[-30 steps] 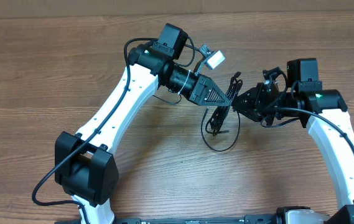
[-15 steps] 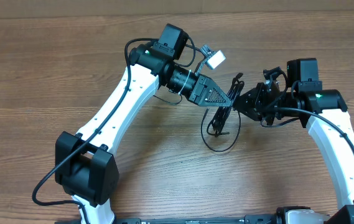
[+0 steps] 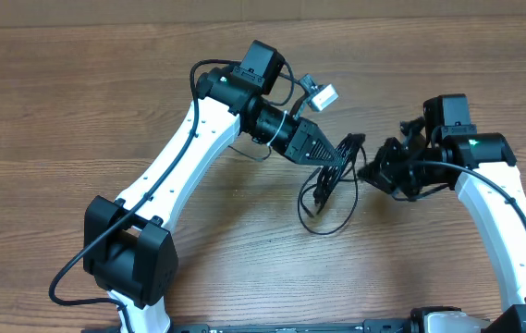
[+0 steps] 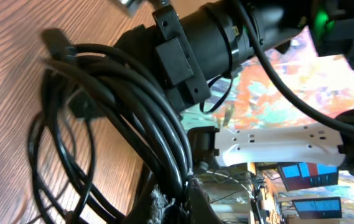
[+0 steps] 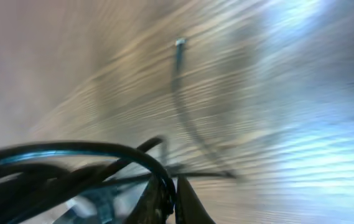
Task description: Untangle cables
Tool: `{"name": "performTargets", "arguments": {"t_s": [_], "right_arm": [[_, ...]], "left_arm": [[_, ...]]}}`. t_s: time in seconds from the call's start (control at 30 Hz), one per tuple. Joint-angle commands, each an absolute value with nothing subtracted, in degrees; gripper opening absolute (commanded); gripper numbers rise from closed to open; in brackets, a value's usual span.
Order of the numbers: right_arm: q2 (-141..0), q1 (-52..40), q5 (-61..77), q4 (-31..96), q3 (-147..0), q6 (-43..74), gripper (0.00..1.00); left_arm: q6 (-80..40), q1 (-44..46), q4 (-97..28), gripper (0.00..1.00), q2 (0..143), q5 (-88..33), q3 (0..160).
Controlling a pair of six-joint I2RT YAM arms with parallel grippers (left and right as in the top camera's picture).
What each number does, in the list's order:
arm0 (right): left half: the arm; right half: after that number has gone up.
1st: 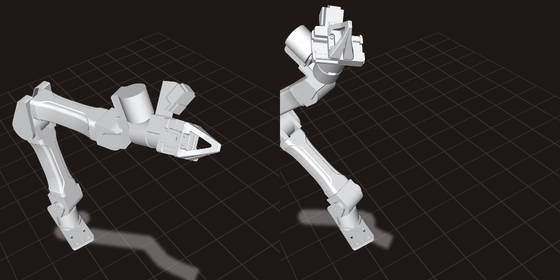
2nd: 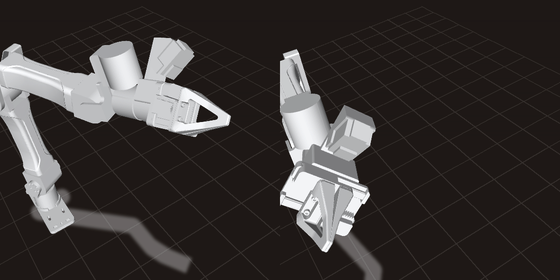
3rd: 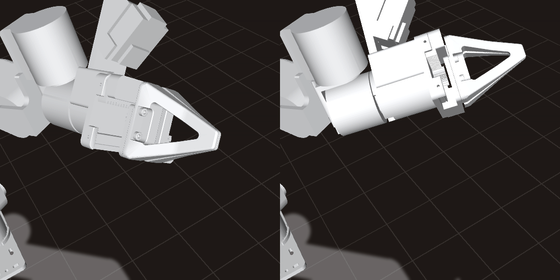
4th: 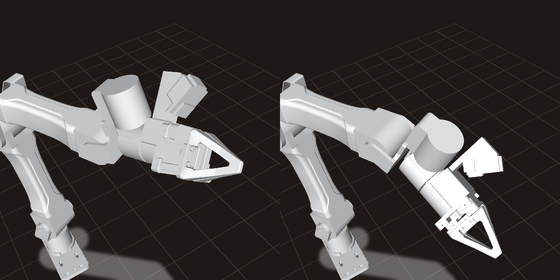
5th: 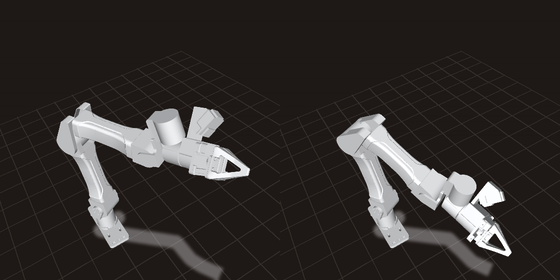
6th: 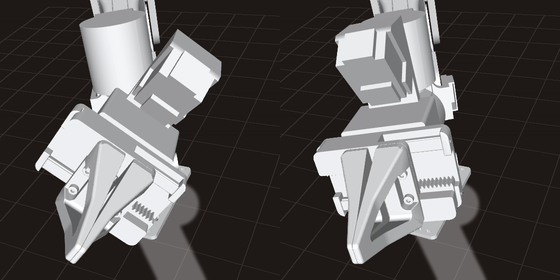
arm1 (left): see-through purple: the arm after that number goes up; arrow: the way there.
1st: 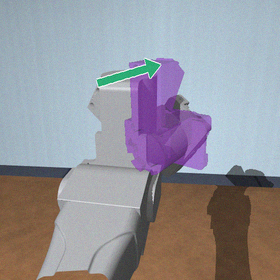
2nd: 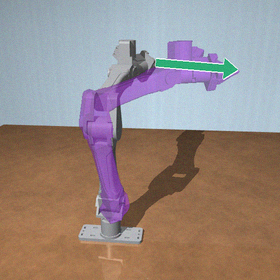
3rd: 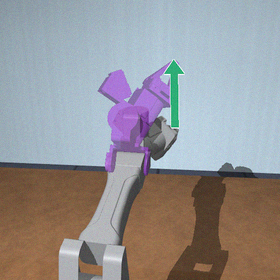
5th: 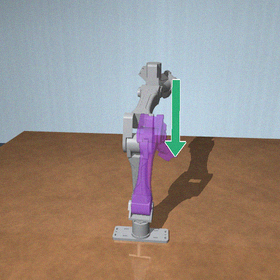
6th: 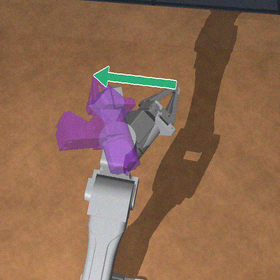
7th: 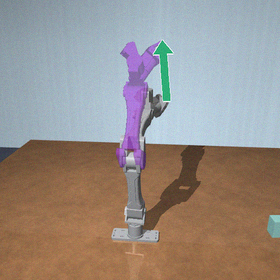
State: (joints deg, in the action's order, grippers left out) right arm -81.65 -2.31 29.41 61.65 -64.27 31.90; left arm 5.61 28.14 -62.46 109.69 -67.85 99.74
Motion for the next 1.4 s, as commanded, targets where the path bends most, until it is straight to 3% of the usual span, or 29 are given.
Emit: {"name": "performTargets", "arguments": {"t_s": [0.0,0.6,0.73,0.8,0.93,1.07,1.3,1.37], "right_arm": [[-81.78,-2.20,13.15,63.70,-64.23,31.73,0.04],[-81.78,-2.17,-11.64,60.55,-64.23,31.86,0.16],[-81.78,-2.17,-19.68,58.28,-64.25,36.32,0.17],[-81.78,-2.17,-21.78,57.14,-64.23,36.25,0.27],[-81.78,-2.17,-23.27,55.83,-64.25,36.27,0.29],[-81.76,-2.20,-11.00,54.26,-64.25,35.09,0.50],[-81.78,-2.20,37.45,54.92,-64.25,20.75,0.55],[-81.76,-2.20,44.14,54.70,-64.25,20.73,0.55]], "left_arm": [[9.02,27.40,-63.46,0.04,108.99,-67.13,100.44],[11.75,27.42,-67.24,0.04,108.99,-67.11,100.44],[14.04,27.42,-69.78,0.04,108.99,-67.07,100.44],[15.00,27.42,-70.89,0.04,108.99,-67.05,100.44],[15.57,27.40,-72.01,0.04,108.99,-66.22,100.44],[15.49,27.42,-71.81,0.04,108.99,-65.19,100.44],[10.81,27.40,-66.37,0.04,108.99,-64.95,100.44],[6.96,27.33,-63.42,0.04,108.99,-64.93,100.44]]}}
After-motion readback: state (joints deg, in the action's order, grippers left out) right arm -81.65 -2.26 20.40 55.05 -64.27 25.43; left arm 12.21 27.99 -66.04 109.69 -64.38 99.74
